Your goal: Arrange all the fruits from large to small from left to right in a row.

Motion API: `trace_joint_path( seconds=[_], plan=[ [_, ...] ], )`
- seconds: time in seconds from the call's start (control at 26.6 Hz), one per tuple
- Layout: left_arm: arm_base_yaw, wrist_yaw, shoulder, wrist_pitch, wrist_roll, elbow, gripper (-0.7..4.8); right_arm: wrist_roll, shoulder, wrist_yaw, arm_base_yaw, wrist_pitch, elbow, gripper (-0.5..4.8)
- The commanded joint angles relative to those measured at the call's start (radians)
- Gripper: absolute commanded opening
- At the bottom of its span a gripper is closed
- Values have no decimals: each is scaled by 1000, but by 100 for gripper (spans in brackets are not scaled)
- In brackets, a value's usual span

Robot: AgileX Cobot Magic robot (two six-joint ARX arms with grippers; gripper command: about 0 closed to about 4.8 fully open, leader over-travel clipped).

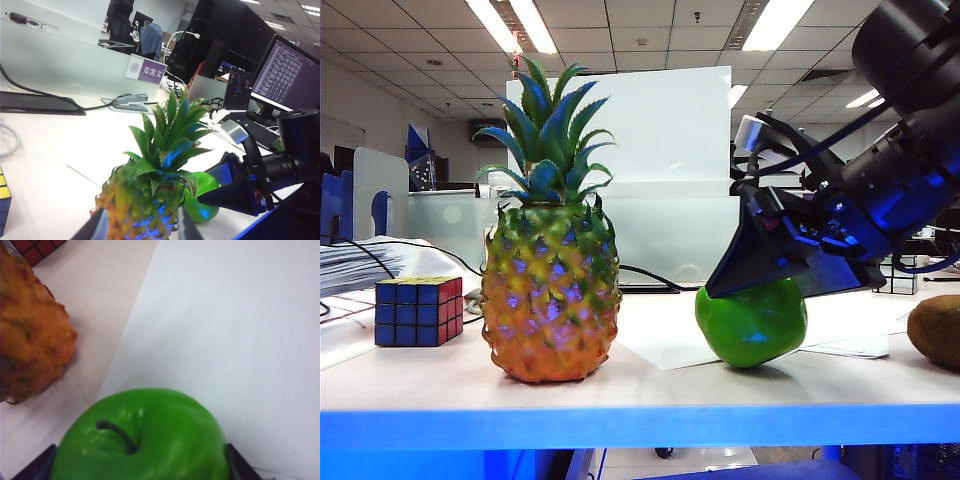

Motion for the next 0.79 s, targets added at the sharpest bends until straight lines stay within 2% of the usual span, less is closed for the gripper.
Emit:
trace_joint_path(
  seconds=[0.04,0.15,0.23,0.26,0.3,0.41,0.53,0.6,0.64,0.71,0.79],
  plan=[
    [0,8,-2,7,0,2,188,-3,0,-2,1,-10,2,-1],
    [0,23,-2,7,0,2,188,-3,0,-2,1,-39,2,2],
    [0,26,-2,6,0,1,188,-3,0,-1,1,-39,2,84],
    [0,26,-2,6,0,2,188,-3,-1,-1,1,-38,2,152],
    [0,26,-2,6,0,1,188,-3,-1,-1,1,-39,2,190],
    [0,26,-2,6,0,2,188,-2,-1,-1,1,-41,2,251],
    [0,26,-2,6,0,1,189,8,-1,-2,1,-41,2,415],
    [0,26,-2,6,0,1,188,9,-1,1,1,-41,2,425],
    [0,26,-2,6,0,1,189,11,-1,1,1,-41,2,447],
    [0,26,-2,6,0,1,189,16,-1,2,1,-40,2,447],
    [0,26,-2,6,0,1,189,16,-1,1,1,-37,2,479]
  ],
)
